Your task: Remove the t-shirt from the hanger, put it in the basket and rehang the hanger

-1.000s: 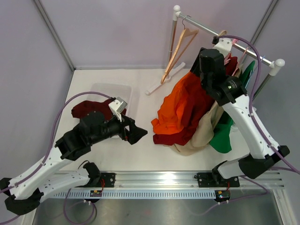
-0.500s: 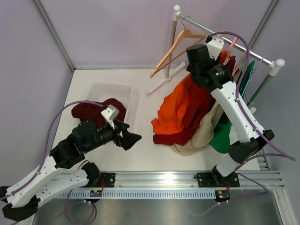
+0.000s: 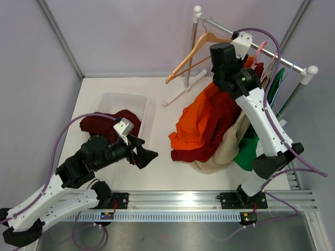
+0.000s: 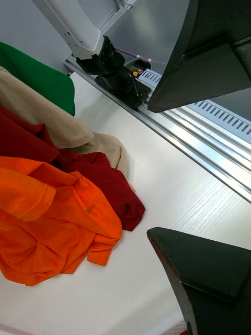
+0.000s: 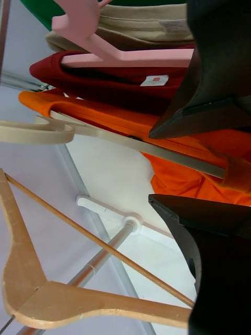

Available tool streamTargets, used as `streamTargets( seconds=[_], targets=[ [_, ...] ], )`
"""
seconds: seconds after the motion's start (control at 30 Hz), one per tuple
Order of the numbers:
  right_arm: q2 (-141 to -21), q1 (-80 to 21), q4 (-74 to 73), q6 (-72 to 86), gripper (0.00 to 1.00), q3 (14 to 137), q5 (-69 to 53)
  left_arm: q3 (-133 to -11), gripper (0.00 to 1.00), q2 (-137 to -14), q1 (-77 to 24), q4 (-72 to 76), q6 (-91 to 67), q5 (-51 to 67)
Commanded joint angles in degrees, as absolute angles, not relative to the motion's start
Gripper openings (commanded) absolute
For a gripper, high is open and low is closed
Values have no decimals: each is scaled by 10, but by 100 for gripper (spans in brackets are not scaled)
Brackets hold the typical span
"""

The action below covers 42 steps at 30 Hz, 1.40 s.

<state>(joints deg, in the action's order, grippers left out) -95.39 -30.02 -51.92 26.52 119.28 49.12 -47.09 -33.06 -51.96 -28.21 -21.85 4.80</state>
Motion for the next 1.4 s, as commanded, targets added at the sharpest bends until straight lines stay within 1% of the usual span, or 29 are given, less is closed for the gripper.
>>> streamTargets(
  seconds=[0.0, 0.2, 0.27, 0.3, 0.33, 0.37, 0.4, 0.43, 0.47, 0.53, 0.57, 0.6, 0.63, 0.67, 0.73, 0.77, 0.83, 0.87, 1.1, 1.2, 1.3, 1.37],
  targets=[
    [-962, -287, -504, 249, 54, 1211, 514, -468, 99, -330, -523, -255, -210, 59],
    [-961, -271, -503, 269, 55, 1188, 500, -467, 99, -333, -523, -256, -210, 56],
    [-958, -266, -498, 269, 47, 1182, 502, -467, 99, -336, -523, -255, -210, 56],
    [-956, -265, -497, 267, 40, 1180, 501, -468, 99, -337, -523, -255, -210, 56],
    [-956, -265, -494, 266, 35, 1179, 501, -468, 99, -340, -523, -254, -210, 56],
    [-957, -265, -489, 264, 34, 1179, 500, -468, 99, -342, -523, -255, -210, 58],
    [-958, -261, -489, 264, 34, 1179, 497, -468, 99, -342, -523, -254, -210, 58],
    [-961, -258, -487, 265, 37, 1180, 483, -469, 99, -343, -523, -255, -210, 56],
    [-962, -252, -489, 269, 43, 1180, 473, -468, 99, -344, -523, -254, -210, 55],
    [-963, -243, -486, 279, 52, 1171, 448, -468, 99, -345, -523, -254, -211, 55],
    [-962, -240, -478, 281, 54, 1166, 442, -467, 99, -345, -523, -254, -211, 54],
    [-962, -238, -476, 283, 52, 1162, 439, -467, 99, -345, -523, -255, -211, 53],
    [-958, -237, -472, 284, 48, 1153, 441, -467, 99, -347, -523, -255, -211, 53],
    [-955, -237, -462, 284, 38, 1150, 442, -468, 99, -348, -523, -254, -211, 53],
    [-949, -238, -453, 280, 23, 1143, 448, -468, 99, -351, -523, -254, -210, 53],
    [-946, -237, -439, 277, 12, 1138, 449, -469, 99, -354, -523, -254, -211, 53],
    [-933, -238, -405, 260, 1, 1122, 448, -471, 99, -358, -523, -254, -212, 54],
    [-928, -239, -392, 256, 0, 1115, 447, -471, 99, -361, -523, -253, -213, 54],
    [-918, -258, -320, 190, 0, 1120, 478, -487, 99, -376, -523, -253, -211, 55],
    [-935, -280, -311, 153, 0, 1177, 531, -497, 99, -378, -523, -255, -213, 62],
    [-961, -294, -334, 140, 0, 1238, 562, -504, 99, -379, -523, -255, -214, 57],
    [-969, -300, -355, 140, 0, 1255, 576, -509, 98, -380, -523, -254, -213, 57]
  ],
)
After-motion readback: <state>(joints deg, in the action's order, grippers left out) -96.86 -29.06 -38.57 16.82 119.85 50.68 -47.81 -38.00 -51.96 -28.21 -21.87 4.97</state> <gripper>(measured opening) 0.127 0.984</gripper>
